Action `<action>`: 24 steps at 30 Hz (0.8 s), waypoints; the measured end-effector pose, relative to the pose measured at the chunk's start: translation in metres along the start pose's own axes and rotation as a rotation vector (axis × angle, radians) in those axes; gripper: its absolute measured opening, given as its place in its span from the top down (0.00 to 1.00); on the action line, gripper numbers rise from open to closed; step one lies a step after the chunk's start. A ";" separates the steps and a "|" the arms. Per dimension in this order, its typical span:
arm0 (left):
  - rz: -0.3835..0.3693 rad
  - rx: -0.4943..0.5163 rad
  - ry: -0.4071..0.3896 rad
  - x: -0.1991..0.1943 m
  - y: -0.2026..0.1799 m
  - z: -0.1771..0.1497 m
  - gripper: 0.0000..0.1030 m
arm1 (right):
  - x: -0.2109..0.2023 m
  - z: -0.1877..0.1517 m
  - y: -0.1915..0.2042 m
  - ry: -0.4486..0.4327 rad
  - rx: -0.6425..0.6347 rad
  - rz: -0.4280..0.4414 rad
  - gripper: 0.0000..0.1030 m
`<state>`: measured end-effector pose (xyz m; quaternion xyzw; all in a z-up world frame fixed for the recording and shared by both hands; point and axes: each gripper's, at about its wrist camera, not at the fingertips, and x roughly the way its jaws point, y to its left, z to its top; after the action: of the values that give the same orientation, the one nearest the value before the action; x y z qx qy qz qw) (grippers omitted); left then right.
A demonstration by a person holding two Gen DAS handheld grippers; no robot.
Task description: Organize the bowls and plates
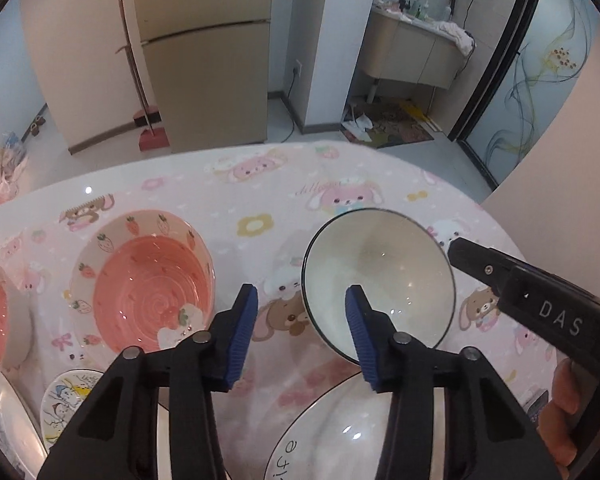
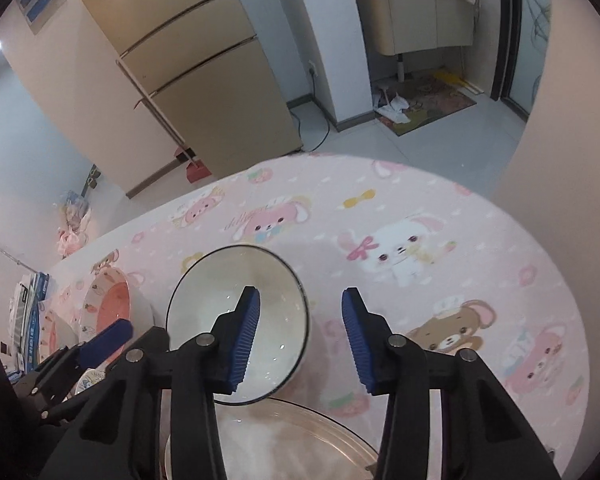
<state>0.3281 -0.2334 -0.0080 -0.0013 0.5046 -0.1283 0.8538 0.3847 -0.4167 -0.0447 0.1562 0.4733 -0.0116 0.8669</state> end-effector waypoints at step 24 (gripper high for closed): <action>-0.122 -0.092 0.061 0.034 0.008 -0.009 0.83 | 0.052 -0.012 -0.010 0.087 0.086 -0.031 0.90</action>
<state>0.3375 -0.2324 -0.0433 -0.0674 0.5348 -0.1569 0.8275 0.4021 -0.4166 -0.0961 0.1865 0.5120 -0.0387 0.8376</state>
